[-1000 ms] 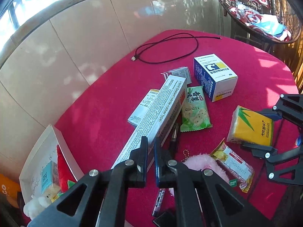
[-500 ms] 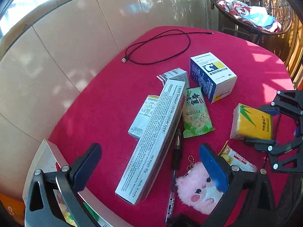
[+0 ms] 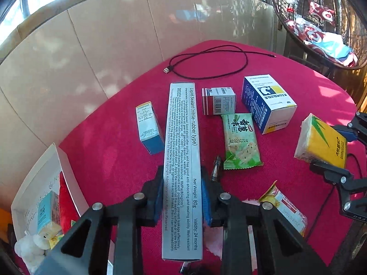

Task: Organize objects
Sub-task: 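Grasp the long white Liquid Sealant box with the left tool while the right tool holds the yellow pack, then carry the sealant box and yellow pack into the white tray and open both tools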

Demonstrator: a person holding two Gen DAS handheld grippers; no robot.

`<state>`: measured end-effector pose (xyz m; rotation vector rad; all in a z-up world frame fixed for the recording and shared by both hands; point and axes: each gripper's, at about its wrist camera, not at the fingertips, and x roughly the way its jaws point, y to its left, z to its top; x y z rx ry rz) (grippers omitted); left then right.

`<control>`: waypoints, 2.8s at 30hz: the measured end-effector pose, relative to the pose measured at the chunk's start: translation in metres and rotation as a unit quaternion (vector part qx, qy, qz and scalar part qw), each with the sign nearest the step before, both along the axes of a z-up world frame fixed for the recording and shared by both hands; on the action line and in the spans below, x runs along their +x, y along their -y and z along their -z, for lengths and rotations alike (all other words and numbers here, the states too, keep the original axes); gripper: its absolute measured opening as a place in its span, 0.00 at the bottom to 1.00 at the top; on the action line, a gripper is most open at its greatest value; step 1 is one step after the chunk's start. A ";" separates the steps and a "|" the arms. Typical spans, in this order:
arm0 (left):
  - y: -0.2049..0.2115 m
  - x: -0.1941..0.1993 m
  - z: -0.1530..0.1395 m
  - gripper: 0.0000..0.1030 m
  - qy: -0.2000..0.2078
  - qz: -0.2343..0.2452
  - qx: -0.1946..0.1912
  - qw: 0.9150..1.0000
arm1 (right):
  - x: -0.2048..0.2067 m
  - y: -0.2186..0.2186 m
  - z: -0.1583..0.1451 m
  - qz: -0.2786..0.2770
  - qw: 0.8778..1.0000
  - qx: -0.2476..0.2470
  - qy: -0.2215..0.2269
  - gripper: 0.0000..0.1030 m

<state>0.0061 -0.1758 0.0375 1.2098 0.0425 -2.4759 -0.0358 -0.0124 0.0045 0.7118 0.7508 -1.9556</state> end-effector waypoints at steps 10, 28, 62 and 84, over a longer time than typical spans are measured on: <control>-0.017 0.047 -0.032 0.26 -0.080 -0.037 0.012 0.996 | 0.017 0.002 -0.016 -0.002 0.998 0.002 -0.057 0.46; -0.001 0.152 -0.059 0.27 -0.146 -0.182 -0.016 0.972 | 0.051 0.010 -0.038 -0.043 0.998 -0.006 -0.035 0.46; 0.082 0.288 -0.034 0.27 -0.142 -0.385 0.001 0.912 | 0.134 0.150 -0.075 -0.164 0.985 0.005 0.054 0.46; 0.122 0.264 -0.016 0.27 -0.099 -0.402 -0.012 0.910 | 0.145 0.293 -0.021 -0.103 0.982 -0.002 0.161 0.54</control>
